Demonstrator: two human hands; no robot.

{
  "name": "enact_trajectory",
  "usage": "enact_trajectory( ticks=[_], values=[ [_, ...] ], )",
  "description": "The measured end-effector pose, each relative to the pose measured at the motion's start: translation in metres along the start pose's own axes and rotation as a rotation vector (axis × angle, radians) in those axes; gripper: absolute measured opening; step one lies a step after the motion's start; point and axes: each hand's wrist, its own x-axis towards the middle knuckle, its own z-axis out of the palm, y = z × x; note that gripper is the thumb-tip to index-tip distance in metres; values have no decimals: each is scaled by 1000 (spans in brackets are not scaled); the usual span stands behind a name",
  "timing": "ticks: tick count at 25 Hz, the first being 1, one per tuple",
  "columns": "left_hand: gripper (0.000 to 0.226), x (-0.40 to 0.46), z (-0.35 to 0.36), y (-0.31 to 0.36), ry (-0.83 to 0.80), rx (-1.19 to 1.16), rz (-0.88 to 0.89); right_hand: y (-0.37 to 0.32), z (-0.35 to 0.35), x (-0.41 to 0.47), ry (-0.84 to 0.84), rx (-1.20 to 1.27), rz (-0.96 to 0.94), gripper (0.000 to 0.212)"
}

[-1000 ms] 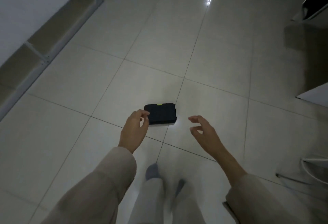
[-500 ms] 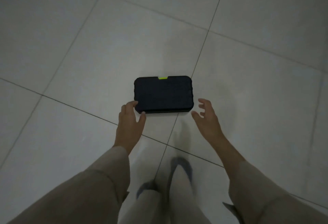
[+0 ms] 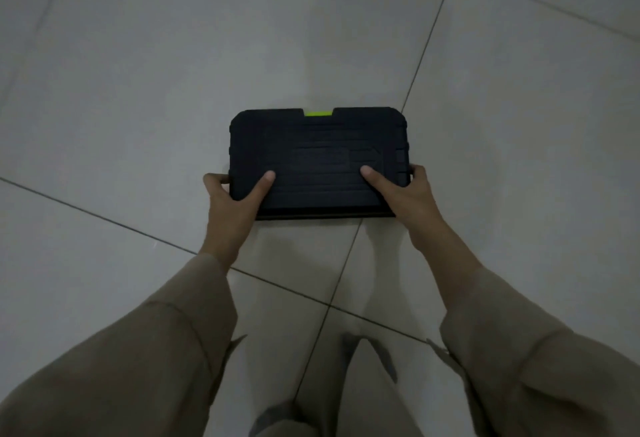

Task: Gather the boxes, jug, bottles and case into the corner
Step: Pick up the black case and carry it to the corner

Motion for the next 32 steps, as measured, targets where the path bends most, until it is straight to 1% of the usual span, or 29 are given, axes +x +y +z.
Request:
enact_trajectory(
  ticks=[2, 5, 7, 9, 10, 13, 14, 18, 23, 25, 27, 30, 32],
  values=[
    [56, -5, -6, 12, -29, 22, 2, -7, -7, -11, -24, 17, 6, 64],
    [55, -35, -18, 38, -76, 7, -20, -18, -27, -52, -32, 81, 19, 58],
    [55, -67, -26, 66, -95, -10, -12, -31, -46, -93, -16, 154, 34, 57],
    [54, -105, -34, 107, -128, -13, 36, -51, -71, -140, 20, 233, 52, 57],
    [54, -126, -36, 131, -155, -7, 61, -62, -85, -165, 46, 261, 59, 59],
    [53, -191, -45, 206, -259, 5, 136, -104, -128, -248, 148, 343, 65, 75],
    [53, -217, -48, 232, -303, 14, 166, -121, -145, -280, 191, 380, 58, 77],
    [51, -318, -64, 319, -486, 68, 263, -174, -201, -405, 381, 512, -4, 54],
    [51, -460, -87, 403, -676, 126, 419, -210, -260, -568, 574, 681, -85, 51],
    [52, -518, -91, 421, -764, 137, 483, -212, -282, -631, 665, 732, -122, 52],
    [59, -569, -95, 426, -866, 151, 517, -205, -299, -688, 763, 774, -150, 49],
    [75, -645, -96, 414, -1070, 184, 560, -173, -312, -775, 951, 868, -175, 42],
    [73, -694, -97, 397, -1225, 225, 591, -141, -307, -830, 1076, 931, -167, 42]
  ],
)
